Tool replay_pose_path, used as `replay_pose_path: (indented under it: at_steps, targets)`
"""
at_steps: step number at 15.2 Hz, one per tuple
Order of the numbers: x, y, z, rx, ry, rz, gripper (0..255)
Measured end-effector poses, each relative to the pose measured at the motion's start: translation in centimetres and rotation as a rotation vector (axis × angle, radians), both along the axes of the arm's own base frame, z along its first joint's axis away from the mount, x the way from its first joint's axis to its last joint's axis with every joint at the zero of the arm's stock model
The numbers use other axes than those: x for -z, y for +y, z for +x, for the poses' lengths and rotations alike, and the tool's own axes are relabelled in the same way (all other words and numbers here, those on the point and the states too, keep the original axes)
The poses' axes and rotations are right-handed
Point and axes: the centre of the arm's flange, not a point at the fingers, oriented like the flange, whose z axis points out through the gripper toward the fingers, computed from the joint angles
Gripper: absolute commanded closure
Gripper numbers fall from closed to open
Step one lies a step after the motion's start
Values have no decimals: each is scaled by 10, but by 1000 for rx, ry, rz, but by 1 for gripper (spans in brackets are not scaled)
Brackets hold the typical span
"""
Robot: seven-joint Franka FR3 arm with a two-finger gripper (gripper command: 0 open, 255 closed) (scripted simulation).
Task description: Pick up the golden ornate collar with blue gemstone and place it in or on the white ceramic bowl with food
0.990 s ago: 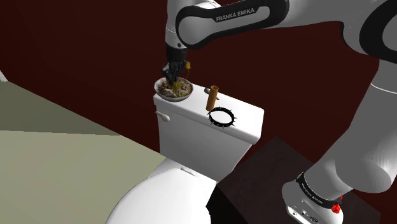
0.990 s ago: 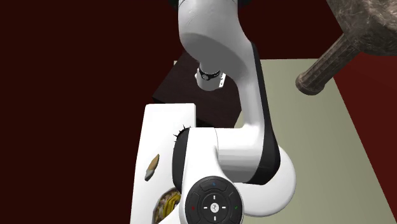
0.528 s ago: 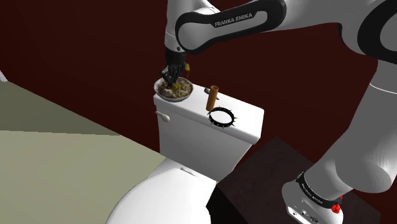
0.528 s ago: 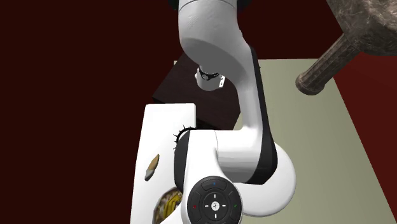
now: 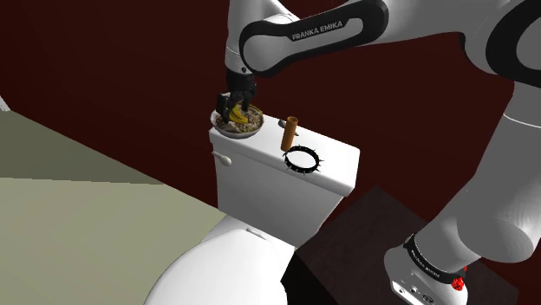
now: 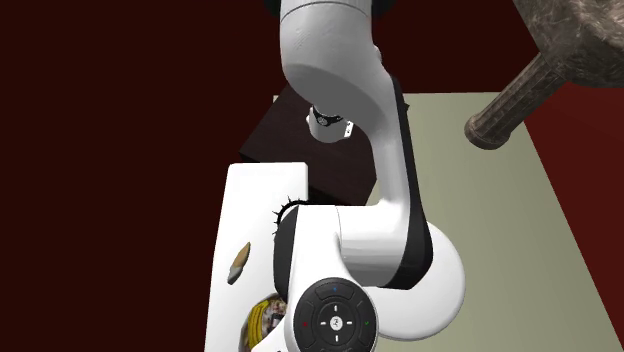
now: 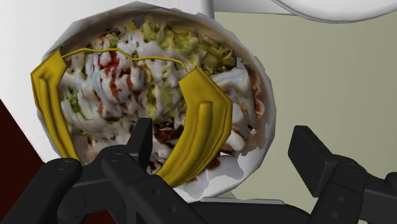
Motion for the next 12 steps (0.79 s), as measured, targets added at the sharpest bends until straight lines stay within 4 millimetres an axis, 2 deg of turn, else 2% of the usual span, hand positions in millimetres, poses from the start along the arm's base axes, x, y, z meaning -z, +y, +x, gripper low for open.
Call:
replay_pose_path:
  at_steps: [2, 4, 6, 12]
  targets:
    - [-6, -1, -1, 0, 0, 0, 0]
    - [-31, 1, -3, 0, -1, 1, 0]
    - [-46, 0, -4, 0, -1, 0, 0]
    - [-51, 0, -6, 0, 0, 0, 0]
